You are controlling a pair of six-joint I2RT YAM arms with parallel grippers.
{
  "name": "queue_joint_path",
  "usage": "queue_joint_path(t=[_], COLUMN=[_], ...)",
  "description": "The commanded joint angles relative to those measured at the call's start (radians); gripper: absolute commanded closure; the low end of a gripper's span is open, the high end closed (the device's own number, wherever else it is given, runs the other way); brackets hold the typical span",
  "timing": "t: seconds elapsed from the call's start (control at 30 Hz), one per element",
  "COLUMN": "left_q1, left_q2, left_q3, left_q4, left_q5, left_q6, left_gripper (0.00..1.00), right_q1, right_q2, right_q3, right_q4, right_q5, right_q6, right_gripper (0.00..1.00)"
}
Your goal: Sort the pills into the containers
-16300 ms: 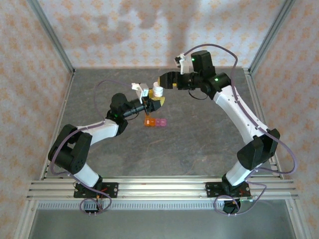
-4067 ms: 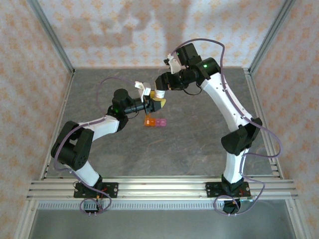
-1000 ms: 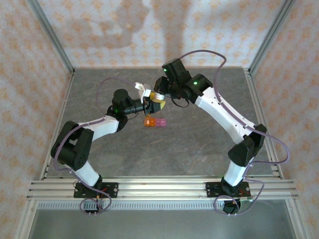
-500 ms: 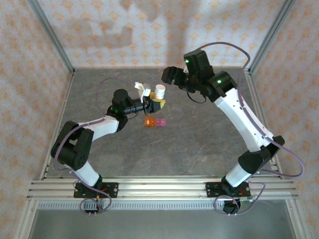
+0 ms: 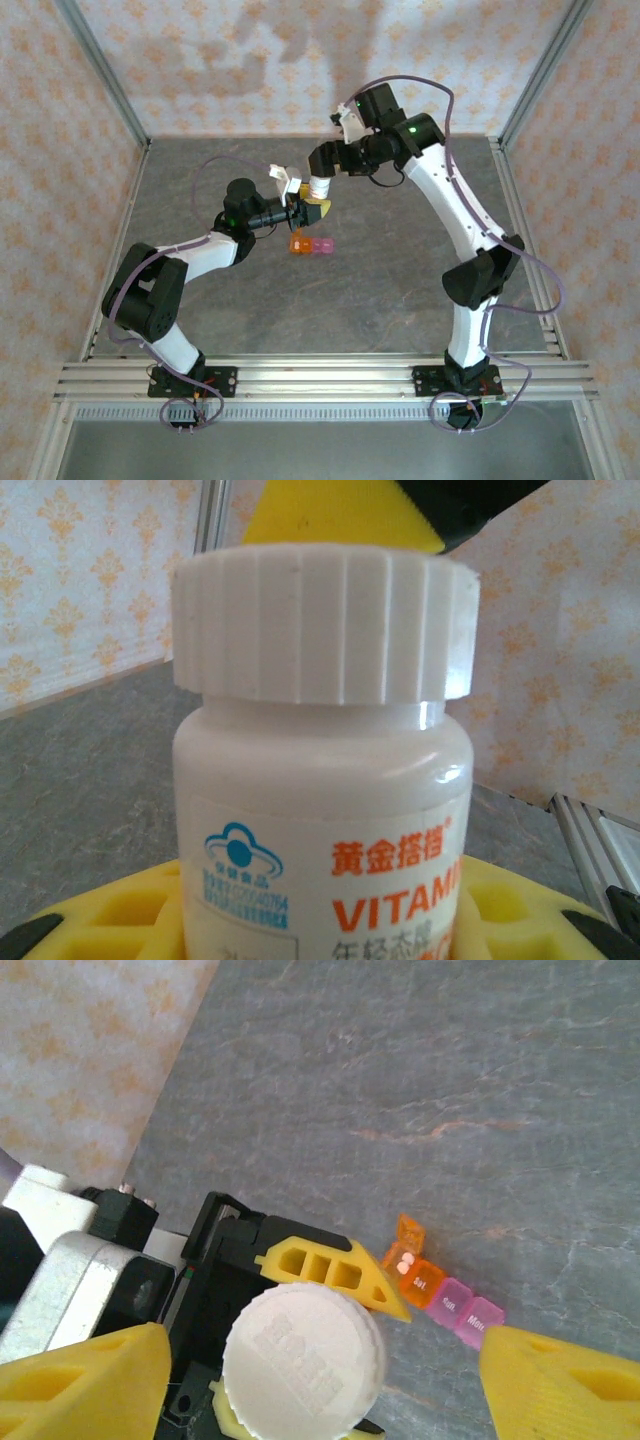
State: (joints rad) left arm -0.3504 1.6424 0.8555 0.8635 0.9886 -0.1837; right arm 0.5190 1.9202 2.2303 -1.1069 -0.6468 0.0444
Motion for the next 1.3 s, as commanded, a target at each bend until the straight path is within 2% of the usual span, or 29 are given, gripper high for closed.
queue_joint_path(t=[0.0,0.53,0.77,1.27], left_q1=[0.010,0.009,0.010,0.010], left_q2=[-0.046,-0.046,-0.046,-0.046], left_q3=[0.005,0.008,0.009,0.010], left_q4=[0.034,0.039,0.043,0.046], left_q5=[0.025,0.022,0.021,0.020], left_q6=[0.005,-0.002,-0.007,-0.009], left_gripper=[1.00,1.00,1.00,1.00], right_q1=[0.001,0.003,0.007,0.016], right_q2=[-0.005,0.006,0.012,0.027], right_q3=[0.036,-0.002,-0.005,-0.009], right_q4=[-0.042,-0.028,-0.027,-0.027], right_q5=[-0.066,-0.077,-0.073,-0.058], right_q6=[-0.040,-0.021,-0.016,-0.014], right_gripper=[0.24,0.42,0.46,0.43])
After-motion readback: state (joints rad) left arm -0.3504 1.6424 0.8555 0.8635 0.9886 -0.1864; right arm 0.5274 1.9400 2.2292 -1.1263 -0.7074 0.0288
